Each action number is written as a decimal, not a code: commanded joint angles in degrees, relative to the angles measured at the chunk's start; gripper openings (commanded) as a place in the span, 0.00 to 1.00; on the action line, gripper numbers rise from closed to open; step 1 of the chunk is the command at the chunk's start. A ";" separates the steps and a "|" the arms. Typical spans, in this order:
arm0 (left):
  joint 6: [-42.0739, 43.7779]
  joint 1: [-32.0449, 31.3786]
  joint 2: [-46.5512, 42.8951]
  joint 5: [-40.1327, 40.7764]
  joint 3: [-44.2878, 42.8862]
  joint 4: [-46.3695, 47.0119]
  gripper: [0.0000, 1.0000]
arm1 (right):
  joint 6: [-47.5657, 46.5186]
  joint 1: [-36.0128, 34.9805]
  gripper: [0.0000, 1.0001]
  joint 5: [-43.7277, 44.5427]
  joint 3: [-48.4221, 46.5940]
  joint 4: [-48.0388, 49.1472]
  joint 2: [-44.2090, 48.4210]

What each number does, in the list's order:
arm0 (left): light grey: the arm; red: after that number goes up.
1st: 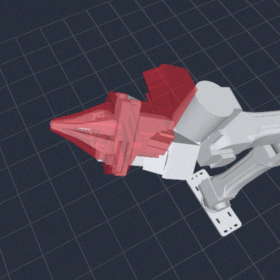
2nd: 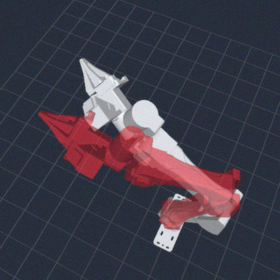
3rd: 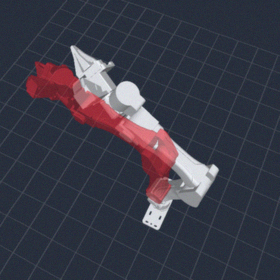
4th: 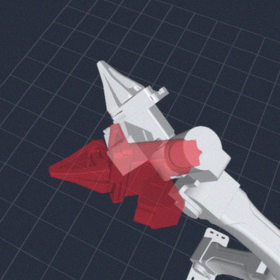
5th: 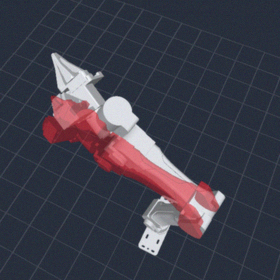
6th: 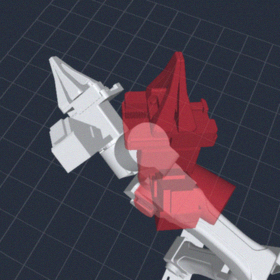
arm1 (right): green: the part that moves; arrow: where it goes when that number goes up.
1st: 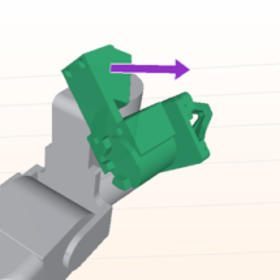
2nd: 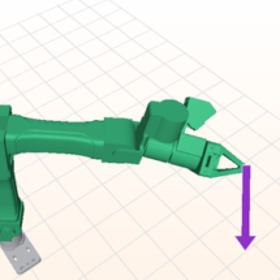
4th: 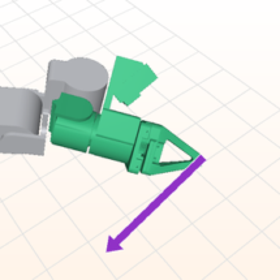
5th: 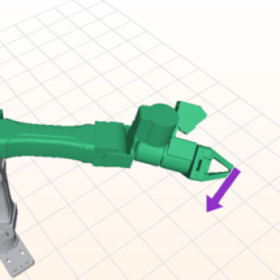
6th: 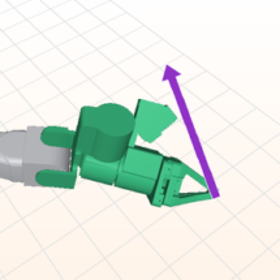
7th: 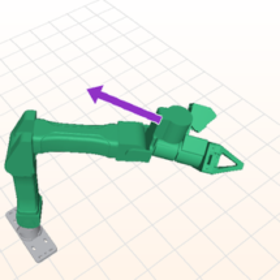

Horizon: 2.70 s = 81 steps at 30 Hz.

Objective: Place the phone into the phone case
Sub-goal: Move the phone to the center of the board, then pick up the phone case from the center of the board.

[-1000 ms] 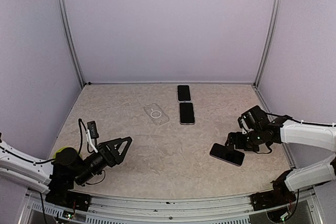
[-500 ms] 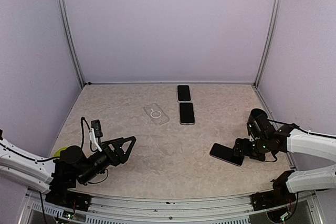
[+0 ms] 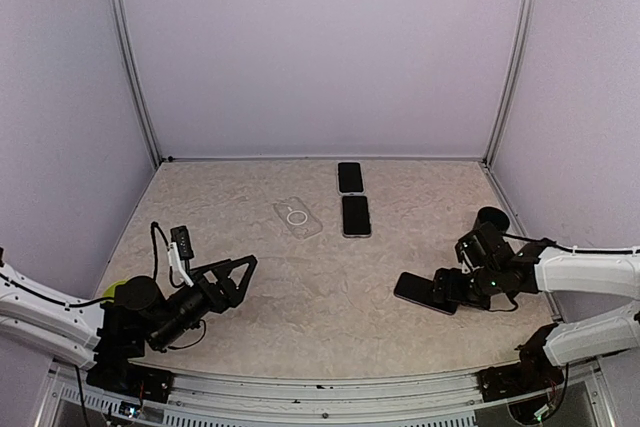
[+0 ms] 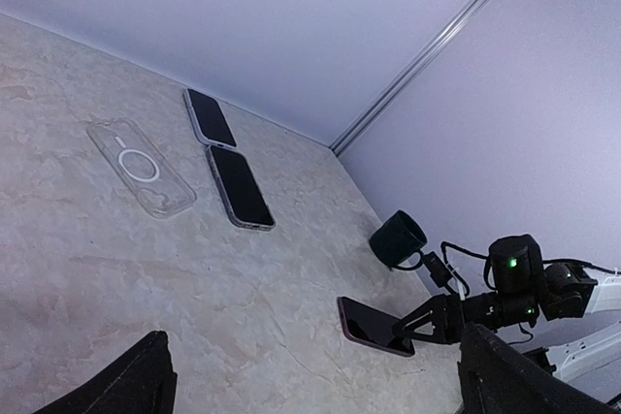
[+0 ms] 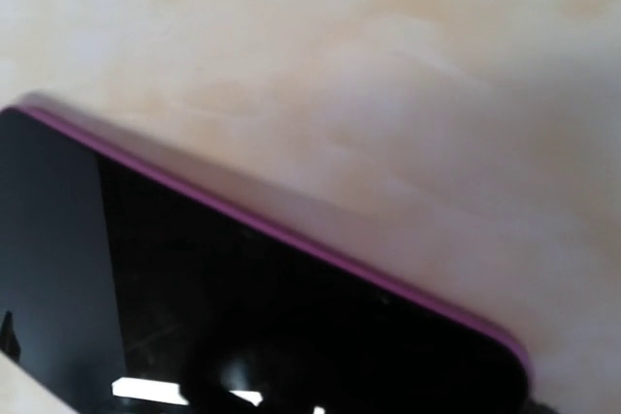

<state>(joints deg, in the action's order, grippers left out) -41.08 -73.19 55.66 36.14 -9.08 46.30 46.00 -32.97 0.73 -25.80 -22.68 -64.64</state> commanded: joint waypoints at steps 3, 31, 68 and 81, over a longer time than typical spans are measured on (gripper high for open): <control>-1.43 -0.30 -2.00 4.15 -1.10 -4.12 0.99 | -1.30 -3.78 0.92 -1.49 -2.48 4.37 -8.48; -5.38 -0.20 -12.32 8.87 3.04 -10.35 0.99 | -2.52 -26.22 0.92 3.49 -47.91 -0.04 -49.24; -8.89 -2.40 -14.31 9.43 3.82 -12.58 0.98 | -8.29 -12.78 0.56 15.78 -95.40 -9.08 -79.84; -8.37 -2.40 -11.25 9.21 3.07 -10.68 0.98 | -13.44 -12.56 0.33 10.74 -94.15 -7.12 -80.42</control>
<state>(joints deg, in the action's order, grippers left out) -49.89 -75.31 43.68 44.86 -5.72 34.57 34.68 -45.67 13.50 -120.16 -30.52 -143.79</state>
